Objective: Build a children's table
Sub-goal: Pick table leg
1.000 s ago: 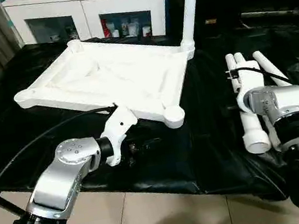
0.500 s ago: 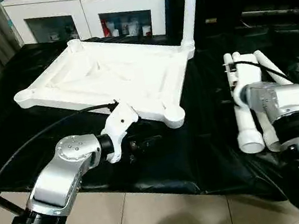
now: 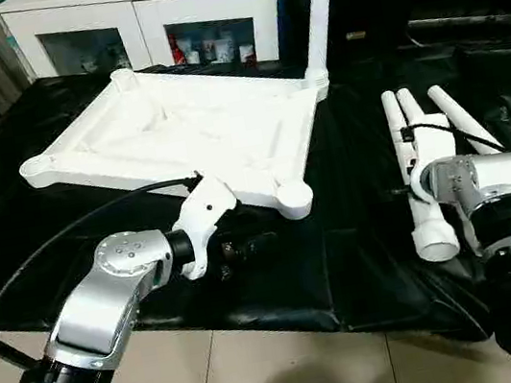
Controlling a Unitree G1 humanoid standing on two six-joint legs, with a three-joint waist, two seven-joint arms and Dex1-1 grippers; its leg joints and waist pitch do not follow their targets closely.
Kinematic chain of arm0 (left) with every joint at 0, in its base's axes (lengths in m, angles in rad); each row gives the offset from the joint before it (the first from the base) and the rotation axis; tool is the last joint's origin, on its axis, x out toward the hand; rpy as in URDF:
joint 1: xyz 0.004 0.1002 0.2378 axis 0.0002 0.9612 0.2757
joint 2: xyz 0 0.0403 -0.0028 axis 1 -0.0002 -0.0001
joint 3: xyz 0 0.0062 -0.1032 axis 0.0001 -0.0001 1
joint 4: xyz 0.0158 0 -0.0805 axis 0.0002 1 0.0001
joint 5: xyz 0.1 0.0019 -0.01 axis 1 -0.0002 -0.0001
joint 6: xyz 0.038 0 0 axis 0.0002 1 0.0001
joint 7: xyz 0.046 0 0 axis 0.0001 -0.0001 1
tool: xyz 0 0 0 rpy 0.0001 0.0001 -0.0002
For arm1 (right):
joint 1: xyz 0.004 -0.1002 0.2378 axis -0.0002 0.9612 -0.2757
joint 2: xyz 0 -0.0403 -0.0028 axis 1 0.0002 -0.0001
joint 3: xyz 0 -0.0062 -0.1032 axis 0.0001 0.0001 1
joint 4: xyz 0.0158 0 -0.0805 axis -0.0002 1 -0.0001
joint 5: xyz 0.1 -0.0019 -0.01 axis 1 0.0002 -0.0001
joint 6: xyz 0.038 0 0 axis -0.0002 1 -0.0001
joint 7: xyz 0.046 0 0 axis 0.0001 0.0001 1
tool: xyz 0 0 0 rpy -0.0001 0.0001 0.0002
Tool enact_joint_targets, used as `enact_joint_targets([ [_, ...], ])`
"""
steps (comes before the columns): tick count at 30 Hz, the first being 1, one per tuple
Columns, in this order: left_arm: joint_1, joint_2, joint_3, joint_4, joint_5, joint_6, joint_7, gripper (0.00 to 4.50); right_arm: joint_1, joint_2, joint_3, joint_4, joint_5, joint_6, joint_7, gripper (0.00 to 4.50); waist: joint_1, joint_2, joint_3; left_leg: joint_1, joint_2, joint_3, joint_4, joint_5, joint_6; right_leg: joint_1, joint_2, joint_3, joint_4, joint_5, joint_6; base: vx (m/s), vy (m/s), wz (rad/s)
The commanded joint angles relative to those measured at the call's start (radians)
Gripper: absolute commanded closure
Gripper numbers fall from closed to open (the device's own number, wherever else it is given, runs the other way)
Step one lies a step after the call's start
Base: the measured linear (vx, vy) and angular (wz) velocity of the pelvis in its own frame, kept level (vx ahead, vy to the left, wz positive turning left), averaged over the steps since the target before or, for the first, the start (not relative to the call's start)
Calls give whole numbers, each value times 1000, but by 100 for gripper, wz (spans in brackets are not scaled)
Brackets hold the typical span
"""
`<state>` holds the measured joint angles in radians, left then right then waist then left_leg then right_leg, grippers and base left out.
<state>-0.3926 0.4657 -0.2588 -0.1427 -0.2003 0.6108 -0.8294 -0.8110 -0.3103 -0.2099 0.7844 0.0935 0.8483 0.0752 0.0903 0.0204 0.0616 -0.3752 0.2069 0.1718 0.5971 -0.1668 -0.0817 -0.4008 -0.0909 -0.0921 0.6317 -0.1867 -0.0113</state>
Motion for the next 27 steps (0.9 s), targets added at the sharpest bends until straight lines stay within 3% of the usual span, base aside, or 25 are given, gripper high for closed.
enact_joint_targets([
  [1, -3, 13, -12, -7, 6, 3, -7, 204, -5, 7, -24, 18, 24, 23, 4, 10, 4, 1, -79, 11, 7, 0, -62, -190, -41, 54, -43, 46, -71, -162, -185, 0, 0, 0],
  [4, -5, 16, -11, -8, 6, 4, -8, 204, -8, 11, -36, 19, 36, 36, 2, 10, 4, 1, -79, 12, 8, 1, -62, -190, -42, 53, -43, 46, -71, -158, -186, 0, 0, 0],
  [15, -12, 20, -6, -3, 3, 7, -11, 204, -22, 21, -55, 22, 56, 43, -10, 127, 5, 1, -79, 12, 7, 0, -63, -190, -45, 54, -44, 46, -71, -168, -184, 0, 0, 0],
  [18, -13, 20, -5, -2, 2, 6, -10, 204, -23, 22, -55, 20, 58, 44, -12, 132, 5, 0, -79, 11, 7, 0, -63, -189, -45, 54, -44, 46, -71, -167, -183, 0, 0, 0],
  [19, -13, 20, -4, -4, -1, 10, -11, 176, -24, 23, -59, 17, 60, 40, -16, 164, 5, 0, -79, 11, 7, 0, -63, -188, -44, 54, -44, 46, -71, -167, -183, 0, 0, 0],
  [24, -14, -12, 20, -17, -34, 57, 14, 156, -22, 27, -67, 12, 61, 23, -24, 195, 4, -1, -78, 12, 8, 2, -62, -193, -47, 53, -45, 47, -72, -180, -182, 0, 0, 0],
  [27, -30, -25, 9, 15, 23, 52, 78, 125, -13, 32, -73, -1, 66, 23, -28, 226, 4, -2, -78, 10, 7, 1, -63, -189, -44, 55, -42, 46, -73, -173, -176, 0, 0, 0],
])
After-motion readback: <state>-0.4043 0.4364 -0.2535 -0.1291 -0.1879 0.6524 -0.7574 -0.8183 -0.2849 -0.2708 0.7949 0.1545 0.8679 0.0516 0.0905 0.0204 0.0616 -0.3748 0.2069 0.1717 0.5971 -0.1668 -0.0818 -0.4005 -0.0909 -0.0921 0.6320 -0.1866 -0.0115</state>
